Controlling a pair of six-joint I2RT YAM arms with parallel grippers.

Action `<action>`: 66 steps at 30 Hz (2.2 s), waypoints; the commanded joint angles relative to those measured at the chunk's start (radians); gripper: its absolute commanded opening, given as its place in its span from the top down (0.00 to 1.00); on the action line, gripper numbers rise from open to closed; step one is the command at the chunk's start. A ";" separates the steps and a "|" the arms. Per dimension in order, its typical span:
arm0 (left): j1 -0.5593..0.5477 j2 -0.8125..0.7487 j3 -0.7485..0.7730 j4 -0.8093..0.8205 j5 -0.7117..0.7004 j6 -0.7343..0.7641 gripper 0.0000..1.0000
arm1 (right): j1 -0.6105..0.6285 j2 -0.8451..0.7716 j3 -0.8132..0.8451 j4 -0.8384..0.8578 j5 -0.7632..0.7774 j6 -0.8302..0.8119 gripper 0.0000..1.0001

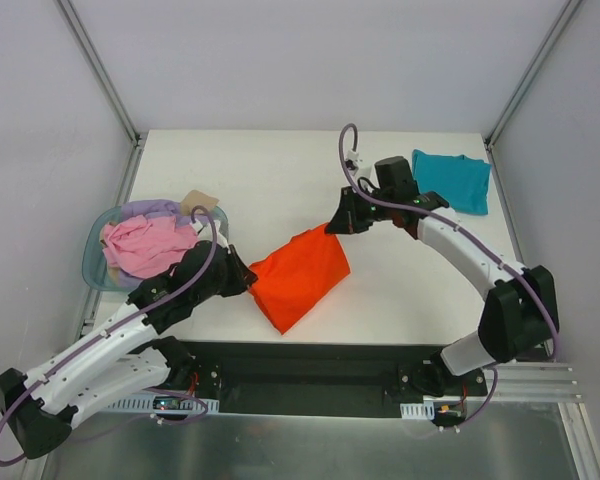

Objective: Fold and stack the t-shirts
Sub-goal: Fold the long partially folded tshirt into a neat square, then smooth out wrinkles on the folded tshirt

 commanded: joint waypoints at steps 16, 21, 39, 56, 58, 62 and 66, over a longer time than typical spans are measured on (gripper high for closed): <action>0.104 0.412 0.047 -0.040 -0.344 -0.111 1.00 | 0.012 0.509 0.286 0.097 0.056 -0.017 0.99; 0.115 0.509 0.093 -0.042 -0.354 -0.099 1.00 | 0.015 0.583 0.308 0.125 0.115 -0.024 0.99; 0.115 0.458 0.219 -0.043 -0.097 0.036 0.28 | 0.019 0.382 0.250 0.074 0.096 -0.029 0.04; 0.078 0.539 0.204 0.078 0.008 0.029 0.01 | 0.061 0.200 -0.105 0.410 -0.140 0.273 0.04; 0.086 0.581 0.196 0.079 0.012 0.006 0.01 | 0.058 0.277 -0.091 0.422 -0.126 0.276 0.04; 0.097 0.709 0.182 0.079 -0.002 -0.025 0.01 | 0.032 0.377 -0.106 0.461 -0.119 0.302 0.04; 0.100 0.783 0.185 0.082 0.018 -0.026 0.01 | 0.010 0.411 -0.181 0.494 -0.112 0.322 0.04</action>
